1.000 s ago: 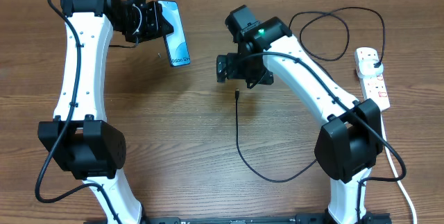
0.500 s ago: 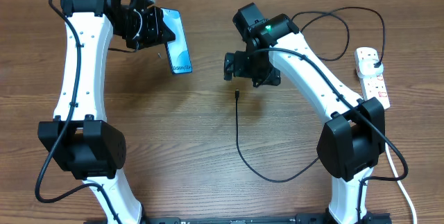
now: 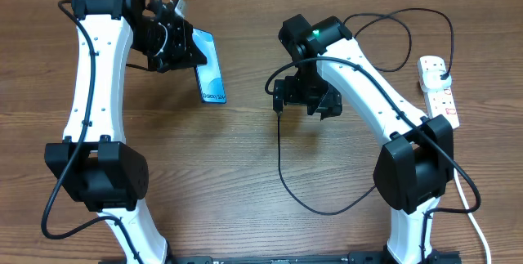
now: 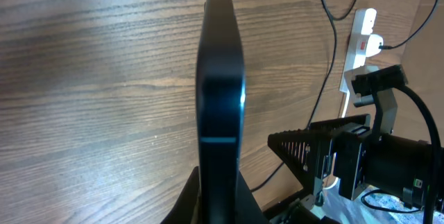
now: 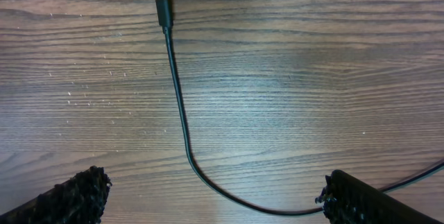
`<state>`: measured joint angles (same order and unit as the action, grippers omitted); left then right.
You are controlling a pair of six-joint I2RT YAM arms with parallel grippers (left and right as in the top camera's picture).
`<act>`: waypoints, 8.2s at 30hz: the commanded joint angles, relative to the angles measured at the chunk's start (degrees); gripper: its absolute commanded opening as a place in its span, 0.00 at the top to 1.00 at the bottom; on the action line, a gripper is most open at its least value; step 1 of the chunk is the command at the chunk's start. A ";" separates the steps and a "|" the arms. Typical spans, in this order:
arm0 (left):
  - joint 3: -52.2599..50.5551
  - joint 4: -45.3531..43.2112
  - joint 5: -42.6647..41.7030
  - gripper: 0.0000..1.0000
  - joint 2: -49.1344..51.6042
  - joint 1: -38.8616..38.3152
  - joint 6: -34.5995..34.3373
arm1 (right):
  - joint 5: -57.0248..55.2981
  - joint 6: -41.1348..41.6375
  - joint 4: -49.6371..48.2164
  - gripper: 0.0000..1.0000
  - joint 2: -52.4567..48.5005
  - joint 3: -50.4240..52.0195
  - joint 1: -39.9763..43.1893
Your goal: Plug charger to phone and switch on socket
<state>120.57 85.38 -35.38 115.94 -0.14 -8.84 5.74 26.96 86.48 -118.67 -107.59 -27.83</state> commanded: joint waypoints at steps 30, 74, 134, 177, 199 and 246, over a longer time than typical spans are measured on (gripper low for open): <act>0.39 -7.91 -2.12 0.96 0.02 0.11 2.62 | -8.44 7.15 -18.73 0.37 -2.64 9.70 -5.64; 0.39 -7.34 -2.12 0.96 0.02 0.11 4.20 | -7.37 1.01 -27.23 0.96 -13.16 9.77 -6.05; 0.39 -21.35 -30.75 0.96 0.02 -2.19 7.21 | 4.66 -9.09 -27.21 0.96 22.25 9.60 -9.73; 0.39 -19.47 -4.46 0.96 0.02 3.37 -10.08 | 2.16 -8.09 -11.63 0.00 -13.40 -25.49 -1.22; 0.39 -17.64 -2.54 0.96 0.02 7.63 -10.08 | -9.46 -0.20 -15.91 0.15 -23.45 -23.87 -5.77; 0.39 -14.51 -2.32 0.96 0.02 7.63 -9.11 | -14.21 9.07 -23.45 0.96 -27.52 -7.96 -8.00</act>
<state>120.36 70.81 -36.77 116.07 7.25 -18.09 -6.31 34.96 63.42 -140.92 -118.96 -36.05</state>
